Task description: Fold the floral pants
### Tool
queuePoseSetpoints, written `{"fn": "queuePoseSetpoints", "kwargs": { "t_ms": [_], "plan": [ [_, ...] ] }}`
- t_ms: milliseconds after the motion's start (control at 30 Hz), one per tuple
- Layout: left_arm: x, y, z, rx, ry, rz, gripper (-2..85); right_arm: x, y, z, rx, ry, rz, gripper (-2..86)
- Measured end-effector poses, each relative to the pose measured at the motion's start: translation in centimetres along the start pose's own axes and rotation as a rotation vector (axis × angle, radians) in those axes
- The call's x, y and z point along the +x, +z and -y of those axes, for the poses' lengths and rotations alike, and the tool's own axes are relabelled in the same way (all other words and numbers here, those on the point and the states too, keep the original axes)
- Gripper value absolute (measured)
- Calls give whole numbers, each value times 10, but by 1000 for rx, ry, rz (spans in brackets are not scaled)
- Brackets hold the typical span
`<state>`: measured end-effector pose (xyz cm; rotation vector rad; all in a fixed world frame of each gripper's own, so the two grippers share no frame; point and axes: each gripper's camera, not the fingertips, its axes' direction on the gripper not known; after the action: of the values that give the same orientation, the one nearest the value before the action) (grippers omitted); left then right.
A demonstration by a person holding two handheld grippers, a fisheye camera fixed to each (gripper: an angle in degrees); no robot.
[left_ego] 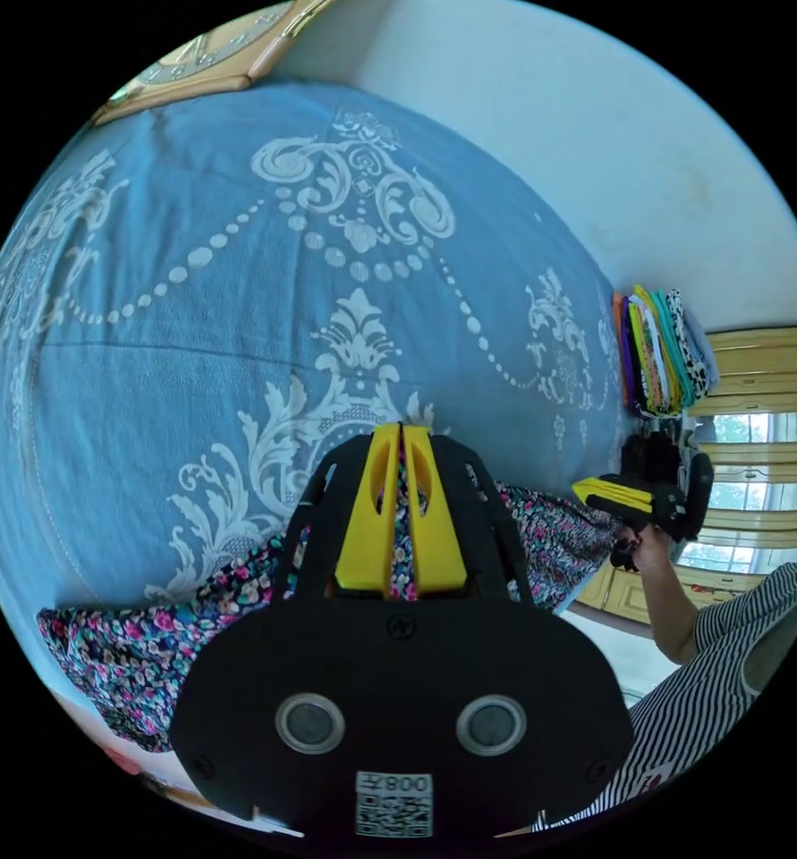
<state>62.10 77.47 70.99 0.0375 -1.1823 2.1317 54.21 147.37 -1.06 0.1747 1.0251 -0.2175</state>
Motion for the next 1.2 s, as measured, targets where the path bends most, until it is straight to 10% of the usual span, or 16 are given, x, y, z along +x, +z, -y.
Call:
{"fn": "queuePoseSetpoints", "kwargs": {
  "t_ms": [533,867,1200],
  "plan": [
    [21,73,19,48,-35,-106,23,-4,69,-27,82,54,99,4],
    [107,198,-60,-436,185,-51,16,-99,166,-61,-117,-404,188,29],
    [155,293,-52,-495,188,-24,1,-85,235,-82,-152,-394,225,4]
  ]
}}
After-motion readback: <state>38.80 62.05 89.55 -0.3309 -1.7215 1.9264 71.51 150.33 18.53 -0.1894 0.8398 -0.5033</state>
